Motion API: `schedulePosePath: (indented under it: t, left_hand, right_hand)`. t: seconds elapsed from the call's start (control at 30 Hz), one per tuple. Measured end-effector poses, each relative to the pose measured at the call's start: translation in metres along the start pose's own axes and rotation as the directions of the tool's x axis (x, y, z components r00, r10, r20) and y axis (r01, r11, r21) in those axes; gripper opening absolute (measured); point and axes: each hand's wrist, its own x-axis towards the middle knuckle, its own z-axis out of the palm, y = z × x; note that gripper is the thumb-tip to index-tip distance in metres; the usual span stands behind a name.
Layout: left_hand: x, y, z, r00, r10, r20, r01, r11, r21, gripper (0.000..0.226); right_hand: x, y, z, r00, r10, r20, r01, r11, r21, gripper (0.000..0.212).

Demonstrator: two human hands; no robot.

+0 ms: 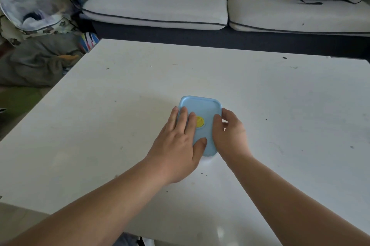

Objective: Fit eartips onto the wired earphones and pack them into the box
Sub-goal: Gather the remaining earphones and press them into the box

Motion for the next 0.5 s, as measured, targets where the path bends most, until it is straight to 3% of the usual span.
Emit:
schedulePosePath:
  t: [0.13,0.23,0.33,0.5]
  left_hand:
    - [0.001,-0.002,-0.021,0.985,-0.022,0.171,0.061,0.973,-0.224,0.082]
    - [-0.003,-0.008,-0.028,0.968,0.052,0.245,-0.020,0.991,-0.129,0.090]
    - [-0.007,-0.014,-0.027,0.966,0.145,0.214,-0.154,0.988,0.025,0.087]
    - [-0.013,-0.014,-0.016,0.969,0.180,0.166,-0.190,0.981,0.048,0.076]
  right_hand:
    - [0.004,-0.001,-0.001,1.000,-0.007,0.008,0.007,1.000,-0.016,0.032]
    - [0.005,-0.001,-0.001,1.000,-0.005,0.014,0.006,1.000,-0.029,0.032]
    - [0.005,0.000,-0.002,1.000,0.002,0.026,-0.001,0.999,-0.036,0.031]
    - [0.002,-0.005,-0.003,0.999,0.016,0.028,-0.015,0.999,-0.041,0.029]
